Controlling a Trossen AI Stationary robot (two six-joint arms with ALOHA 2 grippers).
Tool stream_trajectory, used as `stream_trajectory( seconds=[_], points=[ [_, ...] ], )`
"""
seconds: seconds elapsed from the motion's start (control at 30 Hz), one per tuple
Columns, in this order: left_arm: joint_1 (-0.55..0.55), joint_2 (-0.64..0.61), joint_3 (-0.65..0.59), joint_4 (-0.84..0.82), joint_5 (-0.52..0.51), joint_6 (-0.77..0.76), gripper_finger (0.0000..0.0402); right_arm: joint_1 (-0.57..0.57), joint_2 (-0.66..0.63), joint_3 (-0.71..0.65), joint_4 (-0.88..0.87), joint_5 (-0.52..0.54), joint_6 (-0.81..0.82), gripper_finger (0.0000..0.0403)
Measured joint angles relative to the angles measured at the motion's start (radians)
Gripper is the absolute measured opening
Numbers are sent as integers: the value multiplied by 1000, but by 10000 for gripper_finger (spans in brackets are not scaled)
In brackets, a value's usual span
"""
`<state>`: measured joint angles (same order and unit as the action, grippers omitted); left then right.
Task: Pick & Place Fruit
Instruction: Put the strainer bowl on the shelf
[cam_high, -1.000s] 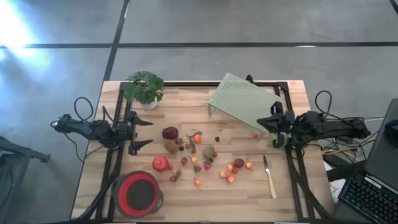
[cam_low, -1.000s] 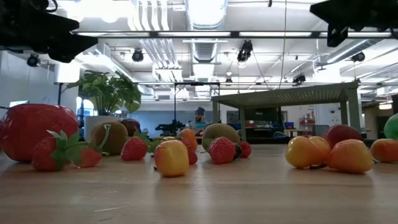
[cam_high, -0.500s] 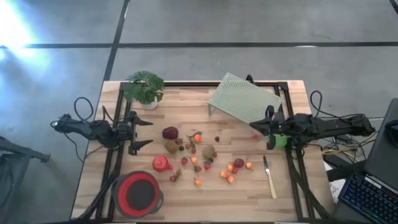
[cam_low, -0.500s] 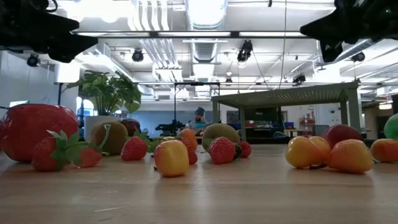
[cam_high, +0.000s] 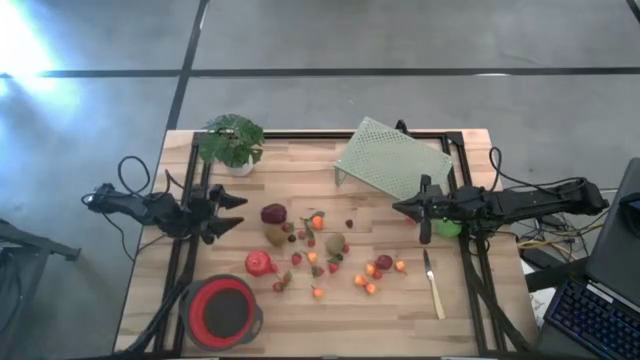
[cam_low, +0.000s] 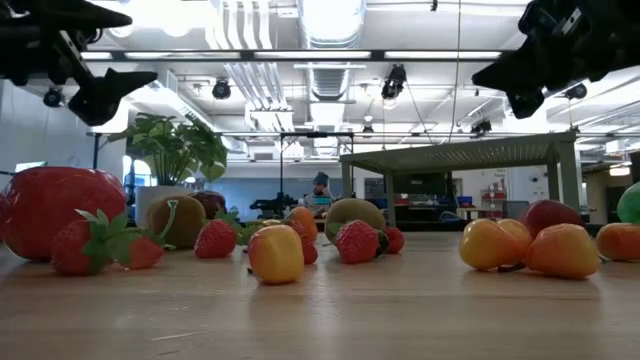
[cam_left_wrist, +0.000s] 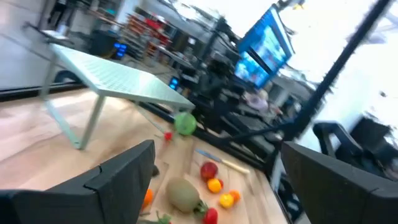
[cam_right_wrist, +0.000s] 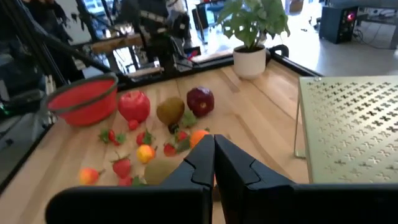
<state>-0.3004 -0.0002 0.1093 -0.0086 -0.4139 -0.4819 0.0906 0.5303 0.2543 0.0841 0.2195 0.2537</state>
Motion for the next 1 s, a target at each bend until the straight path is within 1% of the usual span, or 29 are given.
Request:
stream_trajectory(
  seconds=[0.17, 0.27, 0.3, 0.37, 0.47, 0.6, 0.67, 0.8, 0.9, 1.0],
  points=[
    [0, 0, 0, 0, -77, 13, 355, 0, 29, 0, 2, 1, -11, 8],
    [0, 3, 0, -5, -75, 8, 355, 0, 41, 0, 3, 25, 14, 8],
    [0, 5, 0, -9, -60, -27, 355, 0, 47, 0, 3, 38, 21, 8],
    [-1, 9, 0, -5, 16, -47, 355, 0, 57, 0, 3, 67, 34, 8],
    [-1, 11, 0, 10, 120, 20, 355, 0, 70, 0, 4, 98, 73, 8],
    [-2, 16, 0, 20, 224, 72, 355, 1, 82, 0, 4, 98, 105, 8],
    [-2, 16, 0, 56, 241, 85, 355, 0, 88, 0, 1, 98, 112, 8],
    [0, 27, 4, 132, 236, 110, 355, 1, 103, 0, -1, 98, 112, 8],
    [-2, 60, 68, 71, 233, 140, 355, 1, 114, 0, -13, 95, 110, 8],
    [-2, 139, 210, -79, 220, 161, 355, 1, 115, 0, -51, 94, 113, 8]
  ],
)
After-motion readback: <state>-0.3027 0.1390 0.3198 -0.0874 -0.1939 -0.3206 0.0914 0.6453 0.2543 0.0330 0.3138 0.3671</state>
